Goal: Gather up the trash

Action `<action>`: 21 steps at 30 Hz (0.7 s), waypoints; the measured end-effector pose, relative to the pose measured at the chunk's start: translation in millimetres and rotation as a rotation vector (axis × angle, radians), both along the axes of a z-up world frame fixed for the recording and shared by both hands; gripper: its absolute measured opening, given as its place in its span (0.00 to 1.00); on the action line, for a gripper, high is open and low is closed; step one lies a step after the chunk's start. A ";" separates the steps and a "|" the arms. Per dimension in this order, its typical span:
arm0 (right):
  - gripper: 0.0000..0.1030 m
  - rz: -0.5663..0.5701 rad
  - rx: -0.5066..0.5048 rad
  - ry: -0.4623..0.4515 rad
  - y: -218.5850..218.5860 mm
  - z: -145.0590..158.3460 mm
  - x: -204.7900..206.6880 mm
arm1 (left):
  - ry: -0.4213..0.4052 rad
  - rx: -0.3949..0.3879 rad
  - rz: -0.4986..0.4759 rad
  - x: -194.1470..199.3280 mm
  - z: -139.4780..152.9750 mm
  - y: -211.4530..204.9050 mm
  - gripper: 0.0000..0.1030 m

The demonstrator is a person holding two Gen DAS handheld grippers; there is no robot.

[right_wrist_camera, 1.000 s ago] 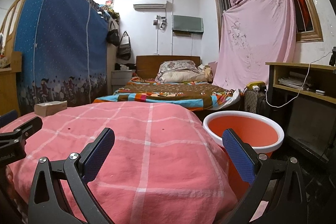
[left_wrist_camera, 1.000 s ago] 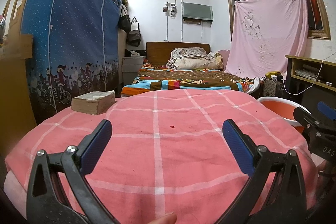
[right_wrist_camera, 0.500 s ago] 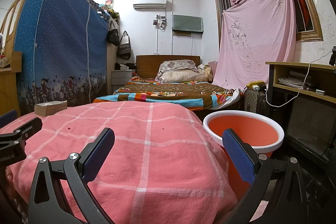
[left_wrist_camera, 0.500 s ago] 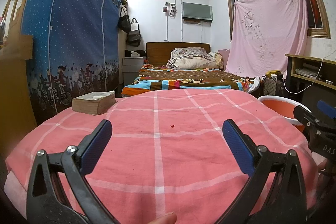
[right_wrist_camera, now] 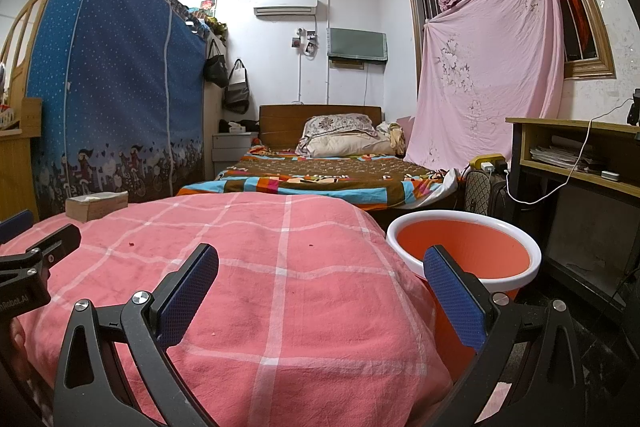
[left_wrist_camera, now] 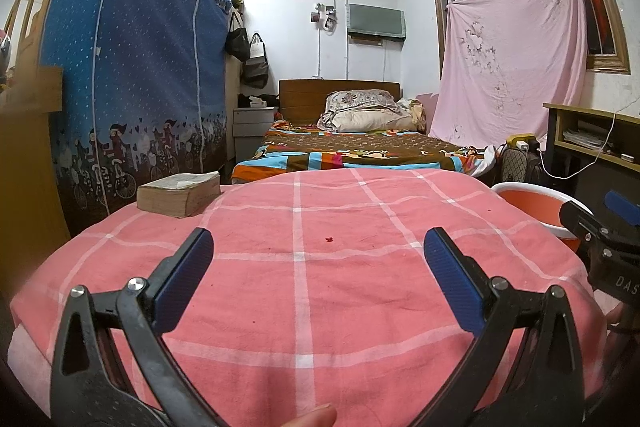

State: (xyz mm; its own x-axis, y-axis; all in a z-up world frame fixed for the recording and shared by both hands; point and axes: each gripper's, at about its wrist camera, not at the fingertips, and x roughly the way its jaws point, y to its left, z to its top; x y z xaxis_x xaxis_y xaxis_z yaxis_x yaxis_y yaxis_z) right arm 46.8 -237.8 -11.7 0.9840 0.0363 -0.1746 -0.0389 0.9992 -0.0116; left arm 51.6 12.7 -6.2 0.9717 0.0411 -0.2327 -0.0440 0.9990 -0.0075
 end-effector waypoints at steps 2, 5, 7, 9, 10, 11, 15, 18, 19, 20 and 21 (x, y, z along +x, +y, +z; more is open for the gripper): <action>1.00 0.000 0.000 0.000 0.2 -0.1 -0.1 | 0.000 0.001 -0.001 0.0 0.0 0.2 0.86; 1.00 0.000 -0.001 0.000 0.5 0.0 -0.3 | 0.001 0.003 -0.002 0.3 -0.1 0.1 0.86; 1.00 0.000 0.000 0.000 0.2 0.1 0.0 | -0.001 0.001 0.000 -0.2 0.0 -0.4 0.86; 1.00 0.000 0.000 0.001 0.6 0.1 -0.2 | 0.000 0.001 -0.001 -0.1 0.0 -0.5 0.86; 1.00 0.000 0.000 0.000 0.4 0.2 -0.1 | 0.000 0.001 0.000 -0.3 0.0 -0.8 0.86; 1.00 0.000 0.000 0.000 0.5 0.2 -0.1 | -0.001 0.002 -0.001 0.0 -0.1 -0.7 0.86; 1.00 0.000 0.000 0.000 0.7 0.2 -0.1 | 0.000 0.001 0.000 -0.3 -0.1 -1.1 0.86; 1.00 0.000 0.000 0.001 0.9 0.3 -0.2 | 0.001 0.000 0.000 -0.4 -0.2 -1.3 0.86; 1.00 0.000 0.000 0.000 0.6 0.5 0.0 | 0.000 0.001 0.000 -0.6 -0.1 -1.5 0.86; 1.00 0.000 0.000 0.001 0.8 0.4 -0.1 | 0.000 0.001 0.000 -0.5 -0.1 -1.4 0.86; 1.00 0.000 0.000 0.001 0.7 0.5 0.0 | 0.000 0.001 0.000 -0.4 -0.1 -1.3 0.86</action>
State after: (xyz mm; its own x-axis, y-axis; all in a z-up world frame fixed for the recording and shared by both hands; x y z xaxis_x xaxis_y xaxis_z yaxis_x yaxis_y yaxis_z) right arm 46.8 -237.1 -11.2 0.9838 0.0360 -0.1753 -0.0386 0.9992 -0.0116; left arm 51.1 11.4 -6.3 0.9717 0.0418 -0.2324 -0.0444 0.9990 -0.0063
